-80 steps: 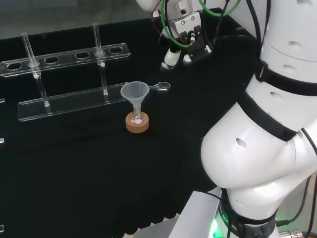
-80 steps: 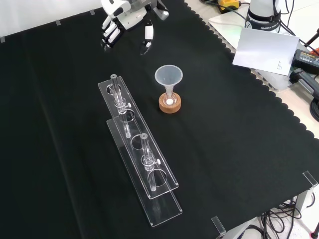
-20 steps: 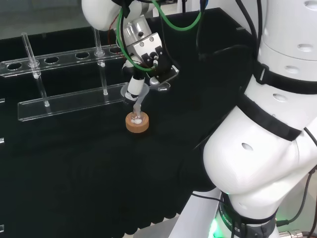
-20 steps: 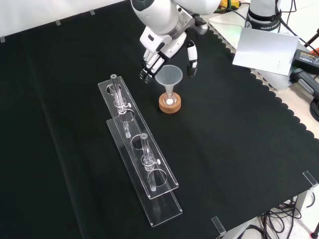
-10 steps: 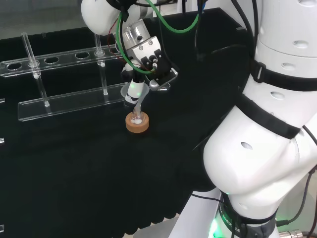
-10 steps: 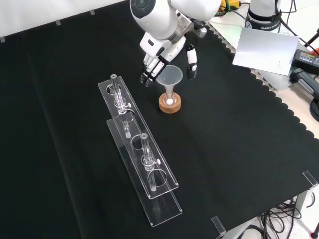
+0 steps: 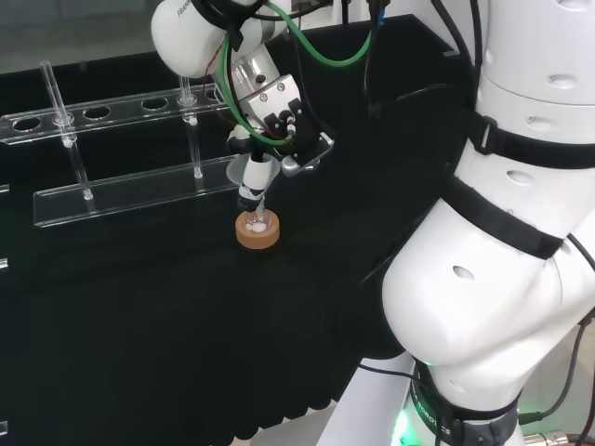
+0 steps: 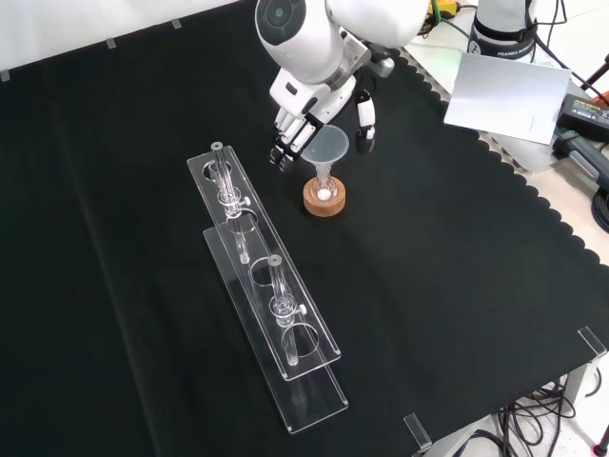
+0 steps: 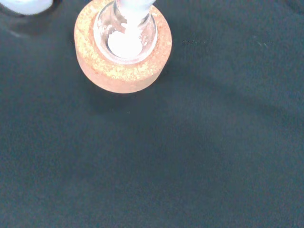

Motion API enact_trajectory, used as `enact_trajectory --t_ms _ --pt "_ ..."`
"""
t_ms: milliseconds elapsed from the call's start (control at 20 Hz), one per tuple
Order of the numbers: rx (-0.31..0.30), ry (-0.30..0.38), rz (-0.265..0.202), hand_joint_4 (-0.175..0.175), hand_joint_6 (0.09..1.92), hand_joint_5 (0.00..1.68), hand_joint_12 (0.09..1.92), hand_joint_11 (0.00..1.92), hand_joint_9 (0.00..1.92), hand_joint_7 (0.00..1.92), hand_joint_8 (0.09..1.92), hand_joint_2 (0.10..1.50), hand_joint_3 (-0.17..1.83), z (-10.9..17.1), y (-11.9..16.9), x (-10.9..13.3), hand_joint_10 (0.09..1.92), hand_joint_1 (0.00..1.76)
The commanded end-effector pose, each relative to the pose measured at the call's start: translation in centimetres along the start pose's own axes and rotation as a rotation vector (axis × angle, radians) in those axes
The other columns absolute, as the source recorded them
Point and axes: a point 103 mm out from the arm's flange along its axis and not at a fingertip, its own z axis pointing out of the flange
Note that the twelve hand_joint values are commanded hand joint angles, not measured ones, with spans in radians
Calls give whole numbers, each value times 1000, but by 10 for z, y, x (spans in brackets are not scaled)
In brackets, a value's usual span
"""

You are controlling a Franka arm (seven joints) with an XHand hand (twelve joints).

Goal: Remove the funnel from the round-bottom flask.

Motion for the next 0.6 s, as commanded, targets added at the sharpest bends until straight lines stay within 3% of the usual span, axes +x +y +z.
enact_trajectory --t_ms 50,450,600 --pt "-2 -14 3 -15 87 71 1420 479 189 1 314 630 265 -1 1 2 762 753" --pt "-6 -27 27 -18 87 117 1407 504 271 0 506 622 314 1 3 0 779 797" --pt "-35 -32 34 -20 87 201 1387 525 400 59 625 619 415 1 3 0 709 840"
